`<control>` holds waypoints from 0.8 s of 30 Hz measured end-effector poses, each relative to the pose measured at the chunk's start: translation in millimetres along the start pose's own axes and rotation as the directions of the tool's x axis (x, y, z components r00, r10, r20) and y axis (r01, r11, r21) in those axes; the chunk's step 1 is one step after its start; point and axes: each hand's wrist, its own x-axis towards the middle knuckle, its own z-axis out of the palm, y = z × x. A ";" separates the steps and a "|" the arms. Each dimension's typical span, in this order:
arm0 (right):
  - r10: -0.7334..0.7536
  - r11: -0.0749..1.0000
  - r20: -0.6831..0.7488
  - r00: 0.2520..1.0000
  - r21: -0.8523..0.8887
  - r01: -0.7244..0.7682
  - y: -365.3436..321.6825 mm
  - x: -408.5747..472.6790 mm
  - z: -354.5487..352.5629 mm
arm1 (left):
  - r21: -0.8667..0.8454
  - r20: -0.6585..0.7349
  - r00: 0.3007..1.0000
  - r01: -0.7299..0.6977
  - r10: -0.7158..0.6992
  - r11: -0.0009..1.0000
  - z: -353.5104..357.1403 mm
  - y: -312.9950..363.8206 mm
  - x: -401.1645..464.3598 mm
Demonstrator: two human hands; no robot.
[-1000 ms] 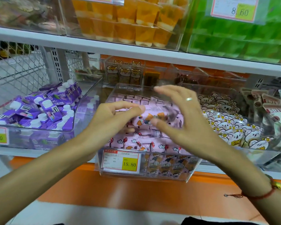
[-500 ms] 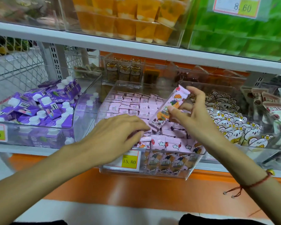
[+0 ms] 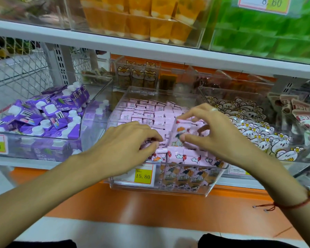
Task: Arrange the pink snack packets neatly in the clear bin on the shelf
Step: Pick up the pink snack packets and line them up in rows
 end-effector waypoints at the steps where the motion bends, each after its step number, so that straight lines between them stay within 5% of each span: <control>1: -0.035 0.997 0.030 0.999 -0.061 0.037 -1.3 -0.3 4.2 | -0.009 -0.010 1.000 0.012 -0.012 1.000 0.1 0.2 -0.2; 9: -0.087 0.974 0.252 0.964 -0.182 0.135 4.1 -0.6 24.1 | -0.049 -0.112 0.992 0.057 -0.062 0.997 2.5 5.3 -0.4; 17: -0.048 0.989 -0.207 0.977 -0.150 0.017 10.5 -1.4 -19.7 | -0.112 -0.062 0.995 -0.090 0.083 0.990 7.4 17.5 1.7; 21: -0.057 0.951 0.055 0.997 -0.300 0.071 6.2 -9.3 -5.8 | -0.053 0.009 0.994 -0.108 0.109 0.993 13.9 18.1 6.7; 24: -0.044 0.925 0.123 0.991 -0.369 0.087 6.0 -9.6 0.9 | -0.041 0.000 0.994 -0.105 0.105 0.994 14.8 15.8 10.7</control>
